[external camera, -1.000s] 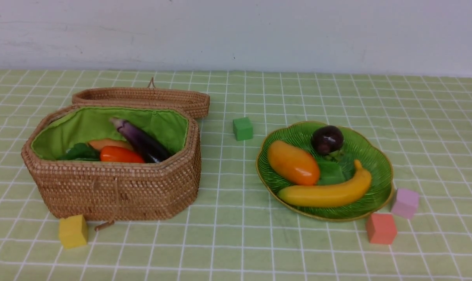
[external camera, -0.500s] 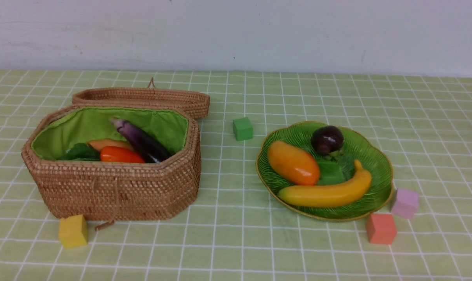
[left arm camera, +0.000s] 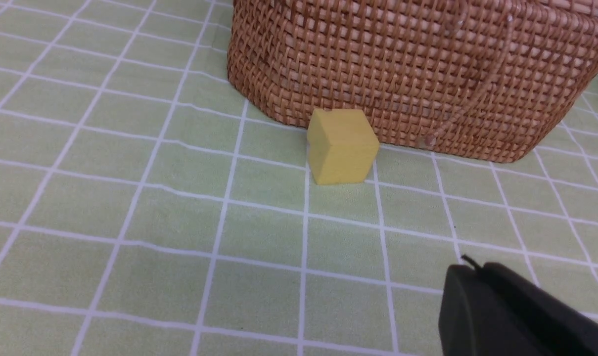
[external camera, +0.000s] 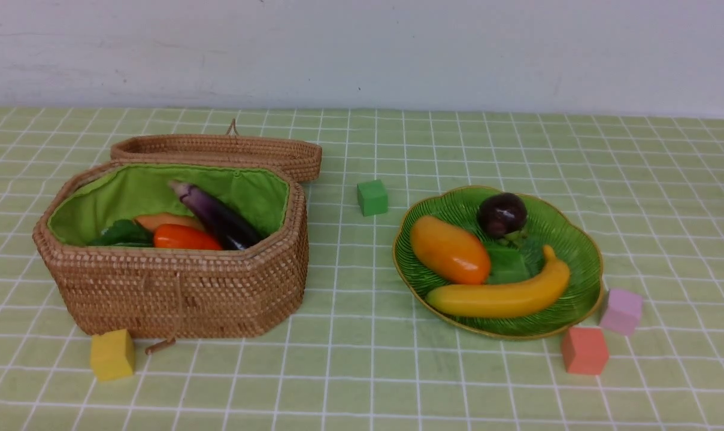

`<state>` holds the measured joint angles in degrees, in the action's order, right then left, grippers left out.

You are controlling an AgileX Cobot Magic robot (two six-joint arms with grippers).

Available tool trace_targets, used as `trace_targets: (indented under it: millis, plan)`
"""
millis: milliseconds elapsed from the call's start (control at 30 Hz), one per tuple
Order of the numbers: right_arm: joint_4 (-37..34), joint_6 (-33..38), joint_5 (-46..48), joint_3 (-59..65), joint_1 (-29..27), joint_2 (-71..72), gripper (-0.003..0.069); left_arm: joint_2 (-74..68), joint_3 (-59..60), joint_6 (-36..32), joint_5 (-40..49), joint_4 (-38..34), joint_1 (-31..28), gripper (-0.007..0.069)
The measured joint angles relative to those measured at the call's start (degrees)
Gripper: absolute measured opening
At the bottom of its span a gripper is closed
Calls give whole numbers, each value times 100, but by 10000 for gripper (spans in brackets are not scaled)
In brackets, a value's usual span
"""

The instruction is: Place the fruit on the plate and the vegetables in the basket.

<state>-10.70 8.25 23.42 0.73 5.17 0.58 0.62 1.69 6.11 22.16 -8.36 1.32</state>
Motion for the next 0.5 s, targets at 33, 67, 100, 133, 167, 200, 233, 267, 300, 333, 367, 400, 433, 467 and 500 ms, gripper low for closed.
trace_targets:
  millis: [33, 67, 100, 133, 167, 200, 233, 267, 300, 333, 367, 400, 433, 467, 500]
  plan:
    - [0, 0, 0, 0, 0, 0, 41, 0, 0, 0, 0, 0, 0, -12]
    - [0, 0, 0, 0, 0, 0, 43, 0, 0, 0, 0, 0, 0, -12]
    - [0, 0, 0, 0, 0, 0, 43, 0, 0, 0, 0, 0, 0, -10]
    - [0, 0, 0, 0, 0, 0, 42, 0, 0, 0, 0, 0, 0, -10]
    - [0, 0, 0, 0, 0, 0, 42, 0, 0, 0, 0, 0, 0, -10]
    - [0, 0, 0, 0, 0, 0, 42, 0, 0, 0, 0, 0, 0, -9]
    - [0, 0, 0, 0, 0, 0, 42, 0, 0, 0, 0, 0, 0, -9]
    - [0, 0, 0, 0, 0, 0, 42, 0, 0, 0, 0, 0, 0, -9]
    - [0, 0, 0, 0, 0, 0, 42, 0, 0, 0, 0, 0, 0, -9]
    - [0, 0, 0, 0, 0, 0, 44, 0, 0, 0, 0, 0, 0, -9]
    - [0, 0, 0, 0, 0, 0, 46, 0, 0, 0, 0, 0, 0, -9]
    - [0, 0, 0, 0, 0, 0, 49, 0, 0, 0, 0, 0, 0, -9]
    - [0, 0, 0, 5, 0, 0, 50, 0, 0, 0, 0, 0, 0, -9]
    - [0, 0, 0, 5, 0, 0, 53, 0, 0, 0, 0, 0, 0, -9]
    - [0, 0, 0, 5, 0, 0, 54, 0, 0, 0, 0, 0, 0, -9]
